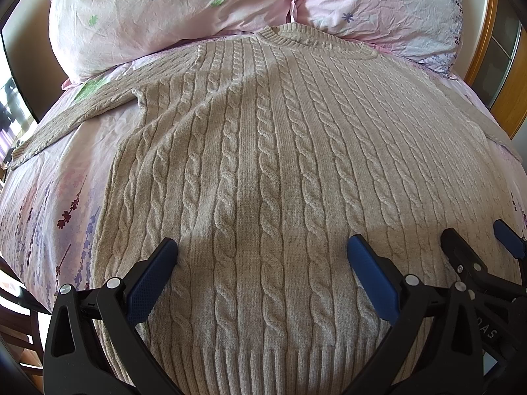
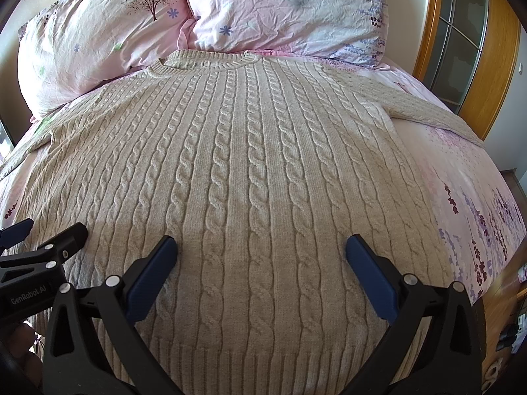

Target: Fold small clothes

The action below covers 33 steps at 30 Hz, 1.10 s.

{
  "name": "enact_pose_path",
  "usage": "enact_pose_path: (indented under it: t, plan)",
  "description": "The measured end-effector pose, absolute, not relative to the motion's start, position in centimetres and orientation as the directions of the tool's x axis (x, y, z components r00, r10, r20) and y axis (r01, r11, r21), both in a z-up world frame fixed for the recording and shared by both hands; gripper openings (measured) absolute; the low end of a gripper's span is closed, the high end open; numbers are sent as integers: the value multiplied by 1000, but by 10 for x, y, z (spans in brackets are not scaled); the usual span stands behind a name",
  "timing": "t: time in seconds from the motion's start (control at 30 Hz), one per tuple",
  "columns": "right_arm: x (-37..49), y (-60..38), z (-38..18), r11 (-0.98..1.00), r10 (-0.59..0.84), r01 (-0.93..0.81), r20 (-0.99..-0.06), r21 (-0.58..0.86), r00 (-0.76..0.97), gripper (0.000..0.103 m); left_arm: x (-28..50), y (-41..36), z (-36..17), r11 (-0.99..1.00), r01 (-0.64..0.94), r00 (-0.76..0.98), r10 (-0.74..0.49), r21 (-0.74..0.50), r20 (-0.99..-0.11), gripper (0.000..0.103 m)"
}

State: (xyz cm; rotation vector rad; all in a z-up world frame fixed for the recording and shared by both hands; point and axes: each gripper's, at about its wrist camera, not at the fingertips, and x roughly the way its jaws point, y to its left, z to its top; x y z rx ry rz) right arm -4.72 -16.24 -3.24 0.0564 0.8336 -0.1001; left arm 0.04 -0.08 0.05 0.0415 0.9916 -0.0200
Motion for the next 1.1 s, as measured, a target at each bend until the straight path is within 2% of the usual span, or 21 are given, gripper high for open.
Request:
enact_pose_path:
  t: [0.23, 0.37, 0.4, 0.5, 0.57, 0.63, 0.73, 0.8, 0.87, 0.9, 0.93, 1.0, 1.03, 1.1]
  plan:
    - [-42, -186, -22, 998, 6, 38, -683, 49, 730, 101, 9, 2, 9, 993, 112, 523, -32, 32, -852, 102]
    - [-36, -298, 41, 957, -139, 252, -534, 144, 834, 101, 18, 50, 42, 998, 45, 644, -57, -37, -763, 102]
    - [-30, -335, 49, 928, -163, 310, -527, 204, 834, 101, 22, 66, 49, 998, 22, 677, -61, -63, -733, 102]
    - [-8, -440, 44, 798, -195, 472, -580, 376, 791, 100, 36, 120, 57, 980, -26, 723, -119, -198, -681, 102]
    - [5, -497, 29, 694, -204, 563, -628, 449, 751, 88, 42, 155, 55, 946, -37, 752, -185, -322, -632, 102]
    - [16, -540, 11, 607, -185, 612, -659, 507, 729, 71, 43, 187, 51, 913, -65, 800, -193, -402, -569, 102]
    - [33, -578, -17, 488, -162, 679, -708, 548, 688, 60, 44, 220, 54, 912, -83, 839, -153, -401, -522, 102]
    - [40, -594, -33, 426, -168, 730, -746, 535, 644, 57, 48, 239, 56, 917, -104, 844, -123, -384, -521, 102]
    - [45, -598, -36, 422, -201, 733, -734, 533, 649, 48, 49, 258, 55, 906, -154, 838, -91, -393, -539, 102]
    - [52, -600, -41, 425, -173, 722, -734, 546, 656, 29, 49, 268, 54, 895, -179, 835, -81, -409, -544, 102]
    - [56, -601, -47, 422, -159, 718, -734, 554, 660, 18, 51, 278, 53, 882, -198, 834, -79, -429, -547, 102]
    - [67, -603, -48, 441, -182, 725, -738, 529, 650, 7, 53, 295, 49, 860, -217, 836, -79, -461, -543, 102]
    - [72, -598, -43, 454, -203, 732, -741, 508, 640, 7, 54, 303, 48, 850, -230, 839, -74, -474, -540, 102]
    - [76, -570, -11, 539, -270, 693, -682, 478, 680, 7, 51, 314, 46, 837, -248, 845, -59, -488, -531, 102]
